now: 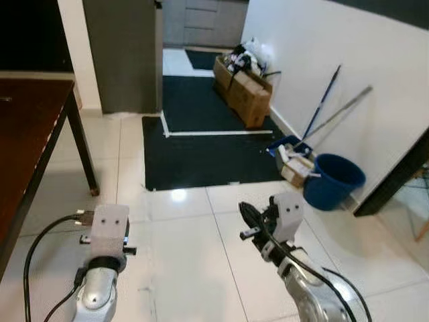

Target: Setting the table

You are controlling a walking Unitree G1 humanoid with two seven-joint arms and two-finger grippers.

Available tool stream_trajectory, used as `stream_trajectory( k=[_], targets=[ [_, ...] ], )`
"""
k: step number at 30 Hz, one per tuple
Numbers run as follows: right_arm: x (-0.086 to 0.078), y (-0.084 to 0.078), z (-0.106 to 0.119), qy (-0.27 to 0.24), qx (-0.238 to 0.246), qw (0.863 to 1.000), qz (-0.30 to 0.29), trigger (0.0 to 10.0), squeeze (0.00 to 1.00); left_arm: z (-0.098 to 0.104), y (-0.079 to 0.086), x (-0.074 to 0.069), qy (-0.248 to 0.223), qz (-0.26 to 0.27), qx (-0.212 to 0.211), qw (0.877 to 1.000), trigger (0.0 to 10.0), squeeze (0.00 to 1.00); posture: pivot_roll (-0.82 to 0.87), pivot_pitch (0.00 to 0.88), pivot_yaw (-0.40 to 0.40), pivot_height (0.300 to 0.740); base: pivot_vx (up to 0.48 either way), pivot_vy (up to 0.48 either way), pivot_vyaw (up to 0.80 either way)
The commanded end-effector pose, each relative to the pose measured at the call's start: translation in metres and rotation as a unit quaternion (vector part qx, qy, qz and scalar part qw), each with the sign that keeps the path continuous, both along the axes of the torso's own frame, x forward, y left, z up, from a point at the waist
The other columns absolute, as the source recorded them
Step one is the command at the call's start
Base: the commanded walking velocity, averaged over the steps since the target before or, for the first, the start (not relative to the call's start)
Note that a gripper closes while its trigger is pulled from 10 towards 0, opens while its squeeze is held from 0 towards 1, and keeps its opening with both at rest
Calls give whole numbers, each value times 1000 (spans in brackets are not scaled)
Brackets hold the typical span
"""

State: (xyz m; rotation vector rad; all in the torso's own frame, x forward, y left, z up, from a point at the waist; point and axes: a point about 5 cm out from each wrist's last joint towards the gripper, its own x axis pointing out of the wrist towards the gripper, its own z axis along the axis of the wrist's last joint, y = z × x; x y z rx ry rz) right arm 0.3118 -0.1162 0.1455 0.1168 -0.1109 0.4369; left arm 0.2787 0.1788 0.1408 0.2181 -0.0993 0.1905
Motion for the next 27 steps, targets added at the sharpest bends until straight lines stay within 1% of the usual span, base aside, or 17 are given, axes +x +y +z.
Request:
stream_trajectory(
  k=[1,7,12,22,27],
  targets=[
    [-1,-9,-6,18,5,1000,-19,10000,0,0,-8,0,-1,-12,1,1000,10000,0,135,74,-47,740,480,0,0],
    [-7,-14,-9,21,3,999,-27,10000,0,3,-19,6,-3,-31,-5,1000,10000,0,113,76,-37,740,480,0,0],
    [-6,-17,-9,22,3,999,-31,10000,0,4,-20,5,-2,-33,-6,999,10000,0,112,79,-36,740,480,0,0],
    [-4,-14,-8,22,5,999,-30,10000,0,4,-20,6,-1,-33,-4,999,10000,0,114,70,-32,740,480,0,0],
    [-4,-15,-8,22,4,999,-33,10000,0,4,-21,7,0,-37,-4,999,10000,0,113,69,-32,740,480,0,0]
  ],
)
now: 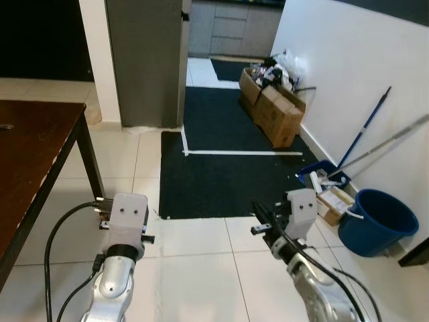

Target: Setting the table

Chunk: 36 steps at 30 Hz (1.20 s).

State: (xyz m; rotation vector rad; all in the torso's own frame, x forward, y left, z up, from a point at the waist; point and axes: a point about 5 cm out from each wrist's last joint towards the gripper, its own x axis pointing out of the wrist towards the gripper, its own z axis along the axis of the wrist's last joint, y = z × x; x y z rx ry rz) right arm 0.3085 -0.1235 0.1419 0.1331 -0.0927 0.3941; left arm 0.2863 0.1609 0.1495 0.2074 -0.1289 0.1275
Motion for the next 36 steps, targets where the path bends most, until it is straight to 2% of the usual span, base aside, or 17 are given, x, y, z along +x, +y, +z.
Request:
stream_trajectory(
  k=[1,4,13,22,36],
  targets=[
    [-1,-8,-5,10,-4,1000,-14,10000,0,-5,-4,0,11,-6,-1,1000,10000,0,110,64,-29,740,480,0,0],
    [-1,-9,-6,11,-5,1000,-17,10000,0,-6,-4,1,15,-9,-3,1000,10000,0,110,61,-26,740,341,0,0],
    [-1,-9,-8,13,-8,1000,-20,10000,0,-7,-9,1,25,-37,-11,999,10000,0,106,48,-20,740,0,0,0],
    [-3,-13,-18,28,-16,999,-25,10000,0,-17,-20,-1,59,-95,-26,993,10000,0,101,46,-13,740,0,0,0],
    [-7,-15,-24,36,-18,999,-36,10000,0,-23,-28,1,102,-128,-27,986,10000,0,91,67,-7,740,0,0,0]
  ],
)
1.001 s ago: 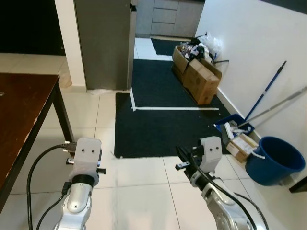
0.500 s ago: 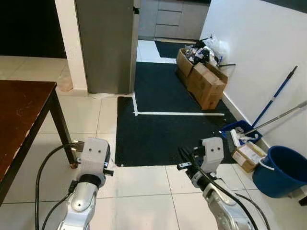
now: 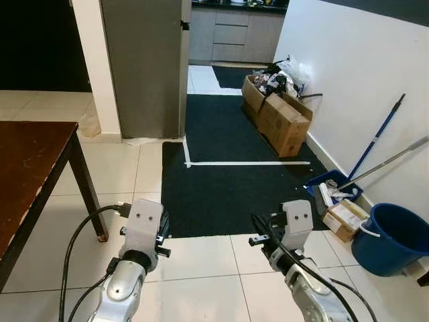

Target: Setting the table

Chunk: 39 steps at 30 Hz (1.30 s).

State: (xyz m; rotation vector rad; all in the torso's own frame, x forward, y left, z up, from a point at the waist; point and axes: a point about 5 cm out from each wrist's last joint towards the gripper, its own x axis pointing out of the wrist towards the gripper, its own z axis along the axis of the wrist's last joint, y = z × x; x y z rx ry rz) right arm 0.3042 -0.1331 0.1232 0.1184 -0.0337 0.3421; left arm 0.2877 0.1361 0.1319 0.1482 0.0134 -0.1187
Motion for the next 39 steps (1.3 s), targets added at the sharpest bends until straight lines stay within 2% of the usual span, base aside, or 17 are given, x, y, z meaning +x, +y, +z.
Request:
stream_trajectory(
  k=[1,3,6,8,12,17,19,23,29,35,37,39],
  targets=[
    [-4,-6,-7,9,-7,1000,-13,10000,0,-6,-3,-1,22,-15,2,1000,10000,0,91,68,-7,740,0,0,0],
    [-5,-7,-11,17,-9,1000,-16,10000,0,-8,-4,-1,22,-19,14,999,10000,0,91,69,-7,740,0,0,0],
    [-11,-13,-37,63,-20,997,-26,10000,0,-24,-4,1,39,-27,51,998,10000,0,93,72,-5,740,0,0,0],
    [-20,-14,-59,105,-22,994,-29,10000,0,-35,-8,0,66,-36,51,996,10000,0,90,73,-4,740,0,0,0],
    [-30,-12,-74,128,-38,991,-28,10000,0,-43,-14,-3,82,-54,55,994,10000,0,86,79,4,740,0,0,0],
    [-39,-10,-80,133,-36,989,-55,10000,0,-50,-16,-8,94,-67,49,992,10000,0,78,83,9,740,0,0,0],
    [-40,-14,-81,132,-27,988,-80,10000,0,-51,-16,-9,93,-71,44,992,10000,0,80,74,13,740,0,0,0],
    [-37,-22,-75,116,8,987,-115,10000,0,-43,-12,-3,66,-52,18,996,10000,0,70,60,17,740,0,0,0],
    [-40,-23,-78,109,11,985,-137,10000,0,-44,-10,-5,55,-34,14,998,10000,0,66,54,19,740,0,0,0],
    [-38,-21,-76,104,2,987,-124,10000,0,-47,-1,-7,54,-7,19,998,10000,0,70,50,13,740,0,0,0],
    [-39,-17,-79,115,-5,988,-105,10000,0,-49,1,-9,58,2,20,998,10000,0,68,50,5,740,0,0,0],
    [-43,-14,-90,148,-20,986,-80,10000,0,-59,2,-12,84,-11,31,996,10000,0,68,50,5,740,0,0,0]
  ],
)
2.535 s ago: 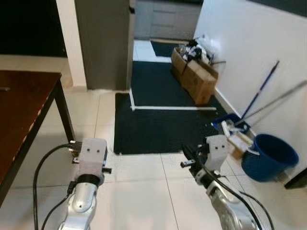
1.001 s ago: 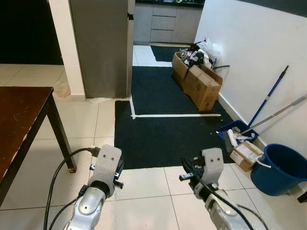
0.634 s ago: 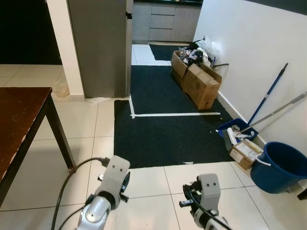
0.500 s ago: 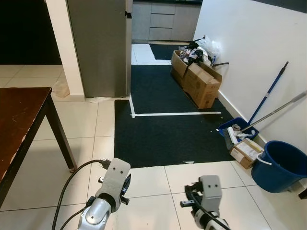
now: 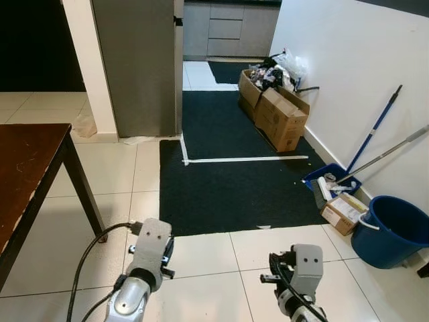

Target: Setting the table

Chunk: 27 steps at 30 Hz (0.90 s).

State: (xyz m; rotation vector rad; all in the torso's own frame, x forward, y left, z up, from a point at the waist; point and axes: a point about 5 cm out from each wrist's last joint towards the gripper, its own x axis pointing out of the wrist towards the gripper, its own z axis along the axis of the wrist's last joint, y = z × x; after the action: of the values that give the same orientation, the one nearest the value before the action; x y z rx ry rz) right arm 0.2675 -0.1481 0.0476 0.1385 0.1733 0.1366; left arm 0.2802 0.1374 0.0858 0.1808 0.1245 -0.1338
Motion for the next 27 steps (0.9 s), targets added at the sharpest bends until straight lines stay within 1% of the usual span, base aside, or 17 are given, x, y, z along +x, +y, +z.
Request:
stream_trajectory(
  k=[1,2,4,6,7,9,10,12,14,17,21,27],
  targets=[
    [-6,1,-14,40,-8,999,16,10000,0,-13,1,-5,30,-8,11,999,10000,0,68,50,5,740,0,0,0],
    [-8,2,-18,53,-11,998,29,10000,0,-17,2,-6,38,-13,20,999,10000,0,61,43,-4,740,0,0,0],
    [-11,1,-25,77,-1,996,54,10000,0,-26,6,-10,59,-23,29,998,10000,0,61,40,-5,740,0,0,0],
    [-12,1,-27,82,5,995,60,10000,0,-29,7,-11,65,-25,28,997,10000,0,55,36,-10,740,0,0,0],
    [-15,-1,-33,99,14,993,63,10000,0,-33,7,-14,78,-33,28,996,10000,0,53,35,-11,740,0,0,0],
    [-23,-1,-46,129,26,989,73,10000,0,-46,6,-22,117,-52,41,991,10000,0,55,33,-12,740,0,0,0],
    [-23,-1,-46,129,26,989,73,10000,0,-46,6,-22,117,-52,41,991,10000,0,55,33,-12,740,0,0,0],
    [-24,-2,-48,134,34,988,66,10000,0,-54,10,-27,142,-46,41,988,10000,0,60,23,-11,740,0,0,0],
    [-24,-3,-48,132,33,989,64,10000,0,-55,11,-27,147,-44,40,987,10000,0,61,20,-10,740,0,0,0],
    [-25,-3,-51,140,33,987,67,10000,0,-63,9,-32,169,-71,46,982,10000,0,54,18,-9,740,0,0,0],
    [-25,-5,-51,137,33,988,63,10000,0,-65,5,-31,171,-83,46,981,10000,0,49,20,-5,740,0,0,0],
    [-24,-3,-51,132,30,988,70,10000,0,-65,6,-31,176,-86,43,980,10000,0,52,24,1,740,0,0,0]
  ],
)
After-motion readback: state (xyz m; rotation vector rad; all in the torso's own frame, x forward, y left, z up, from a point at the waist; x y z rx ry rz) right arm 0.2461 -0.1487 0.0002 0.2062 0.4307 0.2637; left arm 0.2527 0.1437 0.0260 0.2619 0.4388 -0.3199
